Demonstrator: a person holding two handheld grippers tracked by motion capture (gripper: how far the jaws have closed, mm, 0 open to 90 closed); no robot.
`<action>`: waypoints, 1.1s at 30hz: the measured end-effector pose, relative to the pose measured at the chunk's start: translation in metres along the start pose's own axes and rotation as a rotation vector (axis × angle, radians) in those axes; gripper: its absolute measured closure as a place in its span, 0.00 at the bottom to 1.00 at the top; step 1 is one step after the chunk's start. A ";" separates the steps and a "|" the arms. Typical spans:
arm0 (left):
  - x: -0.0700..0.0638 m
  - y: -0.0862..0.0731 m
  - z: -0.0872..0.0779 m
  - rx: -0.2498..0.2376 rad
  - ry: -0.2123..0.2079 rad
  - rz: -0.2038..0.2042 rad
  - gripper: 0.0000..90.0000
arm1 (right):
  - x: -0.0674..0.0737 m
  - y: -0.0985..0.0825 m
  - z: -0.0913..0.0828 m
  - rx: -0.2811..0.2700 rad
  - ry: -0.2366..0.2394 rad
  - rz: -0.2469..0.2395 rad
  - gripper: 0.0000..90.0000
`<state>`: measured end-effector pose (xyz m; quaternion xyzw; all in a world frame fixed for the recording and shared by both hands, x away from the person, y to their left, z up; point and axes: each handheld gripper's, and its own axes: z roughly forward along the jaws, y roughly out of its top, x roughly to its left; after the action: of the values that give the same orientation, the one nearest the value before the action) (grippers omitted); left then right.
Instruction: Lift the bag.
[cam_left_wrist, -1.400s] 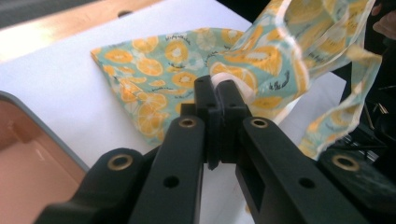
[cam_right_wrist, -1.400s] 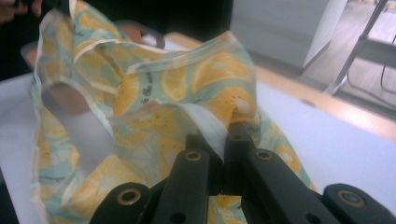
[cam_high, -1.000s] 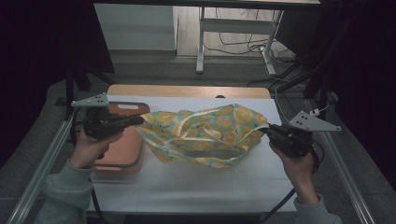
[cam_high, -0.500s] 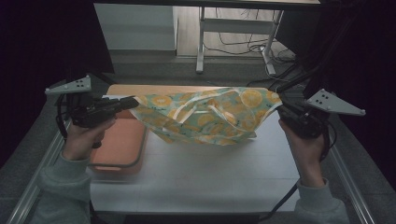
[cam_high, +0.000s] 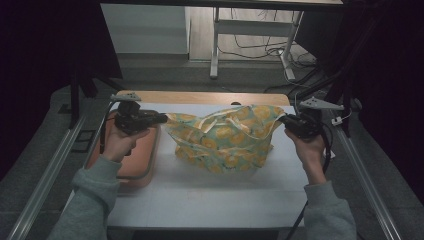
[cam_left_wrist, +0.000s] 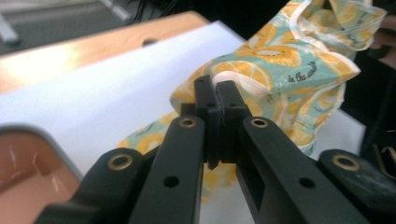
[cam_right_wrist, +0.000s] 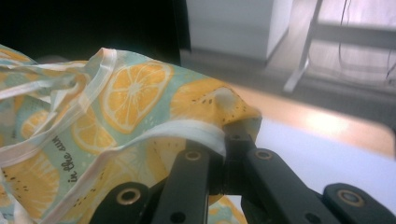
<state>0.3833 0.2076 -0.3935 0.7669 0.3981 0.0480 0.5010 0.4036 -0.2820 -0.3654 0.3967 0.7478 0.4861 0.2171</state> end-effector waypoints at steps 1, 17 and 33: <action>0.003 -0.002 0.007 0.019 0.002 -0.005 0.99 | -0.003 -0.004 0.005 0.013 -0.002 0.006 0.99; 0.018 -0.015 0.043 0.121 0.023 -0.034 0.99 | -0.019 -0.047 0.058 0.154 0.031 0.062 0.98; -0.005 -0.016 0.012 0.035 0.067 0.082 0.17 | -0.004 -0.039 0.025 0.107 0.084 -0.042 0.30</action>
<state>0.3761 0.1984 -0.4107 0.7891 0.3836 0.0870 0.4718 0.4085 -0.2800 -0.4117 0.3713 0.7892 0.4571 0.1742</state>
